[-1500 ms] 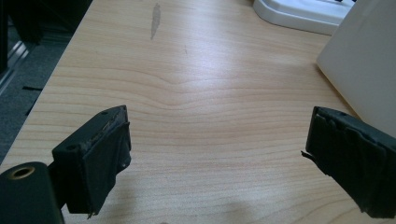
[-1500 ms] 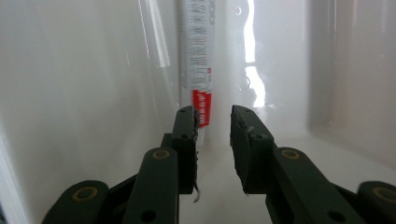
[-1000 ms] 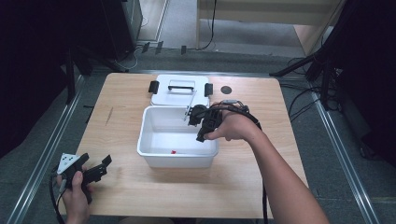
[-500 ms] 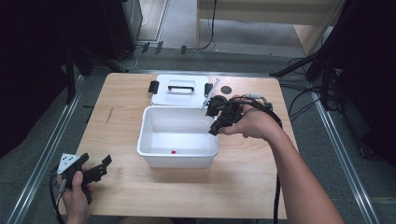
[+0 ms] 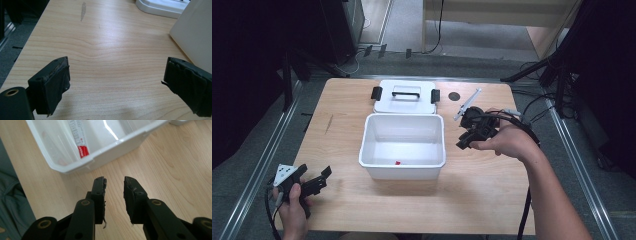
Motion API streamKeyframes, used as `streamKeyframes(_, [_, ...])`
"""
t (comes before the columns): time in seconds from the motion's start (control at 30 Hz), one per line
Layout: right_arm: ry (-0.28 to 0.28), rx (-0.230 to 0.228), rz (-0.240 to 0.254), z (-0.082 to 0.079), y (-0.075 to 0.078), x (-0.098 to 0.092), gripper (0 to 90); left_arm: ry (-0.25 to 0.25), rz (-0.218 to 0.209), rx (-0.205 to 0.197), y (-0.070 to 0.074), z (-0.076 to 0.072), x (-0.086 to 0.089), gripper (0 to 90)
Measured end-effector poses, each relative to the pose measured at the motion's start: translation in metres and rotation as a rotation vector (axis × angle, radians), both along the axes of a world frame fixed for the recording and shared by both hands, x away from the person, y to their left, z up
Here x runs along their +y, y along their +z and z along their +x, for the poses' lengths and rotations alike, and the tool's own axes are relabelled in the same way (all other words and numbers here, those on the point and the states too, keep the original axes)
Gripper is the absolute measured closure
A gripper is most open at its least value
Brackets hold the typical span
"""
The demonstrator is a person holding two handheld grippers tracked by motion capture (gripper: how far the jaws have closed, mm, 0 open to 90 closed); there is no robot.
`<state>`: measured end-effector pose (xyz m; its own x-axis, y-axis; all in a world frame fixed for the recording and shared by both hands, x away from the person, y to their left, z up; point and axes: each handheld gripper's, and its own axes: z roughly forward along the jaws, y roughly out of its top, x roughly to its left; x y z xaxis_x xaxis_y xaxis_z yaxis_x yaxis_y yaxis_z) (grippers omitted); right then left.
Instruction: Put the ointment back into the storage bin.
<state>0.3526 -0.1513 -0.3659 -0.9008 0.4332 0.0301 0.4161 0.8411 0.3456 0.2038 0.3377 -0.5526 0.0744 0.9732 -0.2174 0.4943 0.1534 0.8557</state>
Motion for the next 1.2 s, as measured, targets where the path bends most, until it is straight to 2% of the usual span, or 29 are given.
streamKeyframes(0.1, [-0.037,-0.012,0.019,-0.002,-0.008,-0.011,64.8,0.000,0.001,0.000,0.000,0.000,0.000,7.2])
streamKeyframes(0.17, [-0.086,-0.038,0.029,-0.004,-0.022,-0.023,55.6,0.000,0.000,0.000,0.000,0.000,0.000,7.2])
streamKeyframes(0.23, [-0.101,-0.038,0.035,-0.004,-0.025,-0.026,53.0,0.000,0.000,0.000,0.000,0.000,0.000,7.3])
streamKeyframes(0.27, [-0.143,-0.056,0.041,-0.006,-0.034,-0.033,47.1,0.000,0.000,0.000,0.000,0.000,0.000,7.3])
streamKeyframes(0.33, [-0.165,-0.064,0.050,-0.007,-0.038,-0.036,45.4,0.000,0.000,-0.001,0.000,0.000,0.000,7.2])
streamKeyframes(0.37, [-0.204,-0.087,0.073,-0.010,-0.046,-0.042,35.6,0.001,0.000,-0.001,0.000,0.000,0.000,7.2])
streamKeyframes(0.4, [-0.204,-0.087,0.073,-0.010,-0.046,-0.042,35.6,0.000,-0.001,-0.001,0.000,0.000,0.000,7.2])
streamKeyframes(0.43, [-0.227,-0.097,0.078,-0.011,-0.049,-0.045,32.2,0.000,0.000,-0.001,0.000,0.000,0.000,7.3])
streamKeyframes(0.5, [-0.258,-0.124,0.084,-0.013,-0.057,-0.050,20.2,0.000,0.000,0.000,0.000,0.000,0.000,7.2])
streamKeyframes(0.7, [-0.397,-0.171,0.155,-0.017,-0.075,-0.066,0.2,0.001,0.000,-0.001,0.000,0.000,0.000,7.3])
streamKeyframes(0.77, [-0.421,-0.190,0.175,-0.019,-0.080,-0.072,0.0,0.000,0.000,-0.001,0.000,0.000,0.000,7.3])
streamKeyframes(0.83, [-0.444,-0.235,0.205,-0.022,-0.087,-0.079,0.0,0.000,0.000,-0.001,0.000,0.000,0.000,7.2])
streamKeyframes(0.9, [-0.488,-0.258,0.214,-0.024,-0.092,-0.085,0.0,0.001,0.000,-0.001,0.000,0.000,0.000,7.3])
streamKeyframes(1.07, [-0.578,-0.293,0.239,-0.032,-0.112,-0.103,0.0,0.001,0.000,-0.002,0.000,0.000,0.000,7.2])
streamKeyframes(1.17, [-0.621,-0.331,0.272,-0.041,-0.126,-0.117,0.0,0.003,0.000,-0.003,0.000,0.000,0.000,7.3])
streamKeyframes(1.2, [-0.621,-0.331,0.272,-0.041,-0.126,-0.117,0.0,0.002,0.000,-0.003,0.000,0.000,0.000,7.3])
